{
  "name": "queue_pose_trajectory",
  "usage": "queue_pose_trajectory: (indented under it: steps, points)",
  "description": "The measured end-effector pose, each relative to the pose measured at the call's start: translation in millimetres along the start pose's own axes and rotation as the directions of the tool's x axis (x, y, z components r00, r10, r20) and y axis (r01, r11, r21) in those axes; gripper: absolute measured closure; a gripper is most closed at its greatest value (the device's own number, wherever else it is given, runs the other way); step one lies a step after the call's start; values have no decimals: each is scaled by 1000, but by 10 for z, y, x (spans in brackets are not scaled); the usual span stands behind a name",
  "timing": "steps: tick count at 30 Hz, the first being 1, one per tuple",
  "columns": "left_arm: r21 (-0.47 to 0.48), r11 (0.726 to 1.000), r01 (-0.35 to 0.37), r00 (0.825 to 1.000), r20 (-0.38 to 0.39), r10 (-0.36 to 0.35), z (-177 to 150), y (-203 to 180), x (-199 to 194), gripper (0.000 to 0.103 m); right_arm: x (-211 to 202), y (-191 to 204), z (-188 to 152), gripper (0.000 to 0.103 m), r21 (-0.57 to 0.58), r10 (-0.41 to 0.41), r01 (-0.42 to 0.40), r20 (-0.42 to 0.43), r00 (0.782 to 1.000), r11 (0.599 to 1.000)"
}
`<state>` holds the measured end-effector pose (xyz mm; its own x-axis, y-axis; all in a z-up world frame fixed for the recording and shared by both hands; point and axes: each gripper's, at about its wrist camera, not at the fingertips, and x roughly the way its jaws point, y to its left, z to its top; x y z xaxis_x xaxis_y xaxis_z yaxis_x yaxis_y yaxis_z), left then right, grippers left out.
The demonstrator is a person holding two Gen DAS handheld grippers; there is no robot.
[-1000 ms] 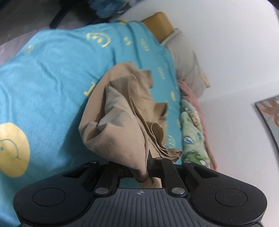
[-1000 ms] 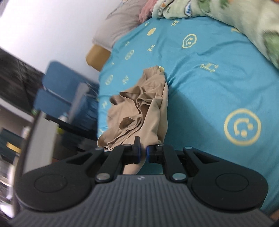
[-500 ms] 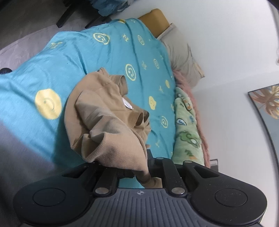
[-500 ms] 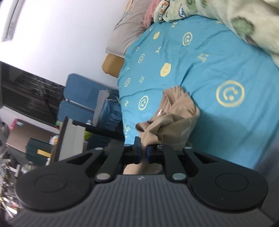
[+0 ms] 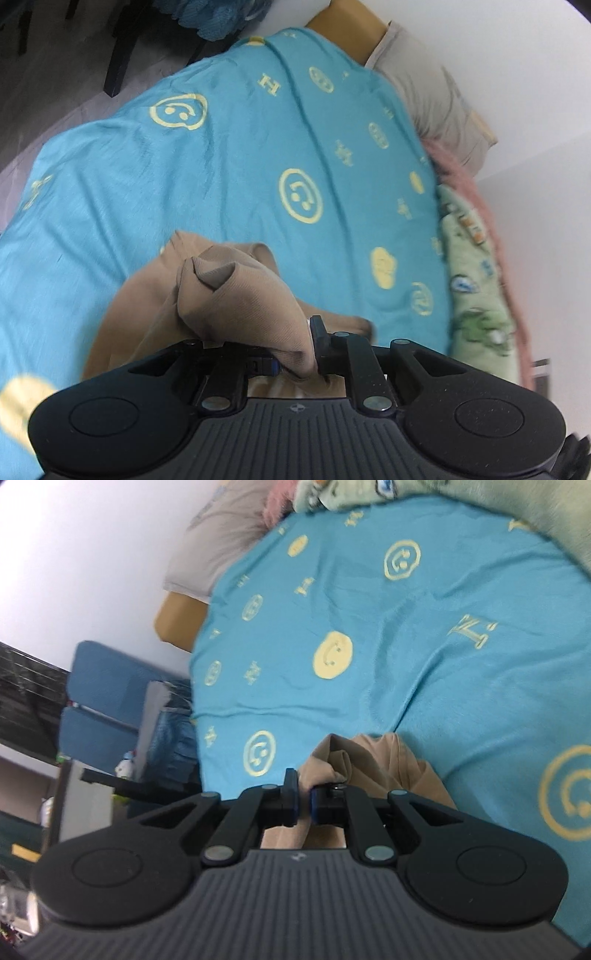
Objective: Fold clothes
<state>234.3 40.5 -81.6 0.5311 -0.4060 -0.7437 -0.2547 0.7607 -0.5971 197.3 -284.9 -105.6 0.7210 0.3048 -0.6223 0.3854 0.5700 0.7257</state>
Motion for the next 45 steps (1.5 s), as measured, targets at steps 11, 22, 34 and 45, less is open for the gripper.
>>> queue_pose_trajectory:
  steps: [11,22,34,45]
  points:
    - [180,984,-6,1000,21,2,27,120,531,82,734,-207,106,92,-78,-120,114,-75,990,990]
    - [503,864,-29,983,173,-68,-351,-252,203,15,349,-14,68,12,-175,26,-35,-53,998,984]
    - [544,797,-262,953,276,125,-509,-37,344,9,311,127,-171,34,-559,-10,35,48,999,829]
    - [558,769,-311,943,283,176,-634,40,357,8,722,61,-440,36,-701,-122,123,51,991,702]
